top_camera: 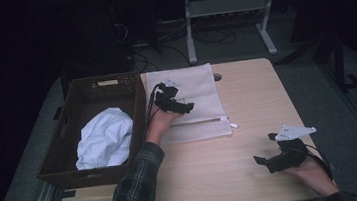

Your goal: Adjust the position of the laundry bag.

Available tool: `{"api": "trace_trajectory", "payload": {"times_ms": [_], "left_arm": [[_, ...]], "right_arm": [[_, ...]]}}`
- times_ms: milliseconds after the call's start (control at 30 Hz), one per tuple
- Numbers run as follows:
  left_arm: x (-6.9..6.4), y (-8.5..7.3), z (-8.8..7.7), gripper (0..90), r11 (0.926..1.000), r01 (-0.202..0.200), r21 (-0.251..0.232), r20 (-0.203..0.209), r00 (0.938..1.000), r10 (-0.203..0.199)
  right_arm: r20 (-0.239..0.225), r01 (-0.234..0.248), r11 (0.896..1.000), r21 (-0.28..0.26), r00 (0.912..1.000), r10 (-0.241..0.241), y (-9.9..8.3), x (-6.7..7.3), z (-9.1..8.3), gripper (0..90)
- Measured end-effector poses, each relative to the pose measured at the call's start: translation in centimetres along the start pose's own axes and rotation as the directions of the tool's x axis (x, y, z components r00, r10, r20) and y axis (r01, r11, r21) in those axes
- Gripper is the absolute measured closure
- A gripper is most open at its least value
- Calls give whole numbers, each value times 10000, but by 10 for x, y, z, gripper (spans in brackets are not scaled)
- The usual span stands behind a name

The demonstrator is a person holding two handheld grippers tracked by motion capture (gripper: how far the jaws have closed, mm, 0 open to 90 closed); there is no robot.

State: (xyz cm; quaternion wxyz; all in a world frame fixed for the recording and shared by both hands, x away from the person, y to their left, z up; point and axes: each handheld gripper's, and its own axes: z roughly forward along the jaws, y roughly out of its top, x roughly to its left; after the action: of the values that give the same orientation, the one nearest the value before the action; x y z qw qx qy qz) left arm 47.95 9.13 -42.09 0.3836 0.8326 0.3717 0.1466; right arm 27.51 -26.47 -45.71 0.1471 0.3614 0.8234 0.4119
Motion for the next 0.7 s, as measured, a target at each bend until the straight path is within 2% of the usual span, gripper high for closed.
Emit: {"api": "trace_trajectory", "payload": {"times_ms": [167, 400, 533, 700], "left_arm": [[3, 8, 4, 64, 9999, 90, -49, -10, 10000, -90], [11, 19, 17, 144, 9998, 108, 147, -231, 9997, -105], [17, 21, 25, 158, 9991, 247, 348, -375, 9990, -234], [22, 17, 32, 247, 9984, 408, 401, -543, 9978, -386]], "right_arm": [[-22, -15, 10000, 2, 10000, 15, 0, 0, 0, 0], [-33, -39, 10000, -22, 10000, 39, 0, 0, 0, 0], [-56, -35, 10000, -16, 10000, 35, 0, 0, 0, 0], [-82, -46, 10000, -44, 10000, 46, 0, 0, -1, 0]]}}
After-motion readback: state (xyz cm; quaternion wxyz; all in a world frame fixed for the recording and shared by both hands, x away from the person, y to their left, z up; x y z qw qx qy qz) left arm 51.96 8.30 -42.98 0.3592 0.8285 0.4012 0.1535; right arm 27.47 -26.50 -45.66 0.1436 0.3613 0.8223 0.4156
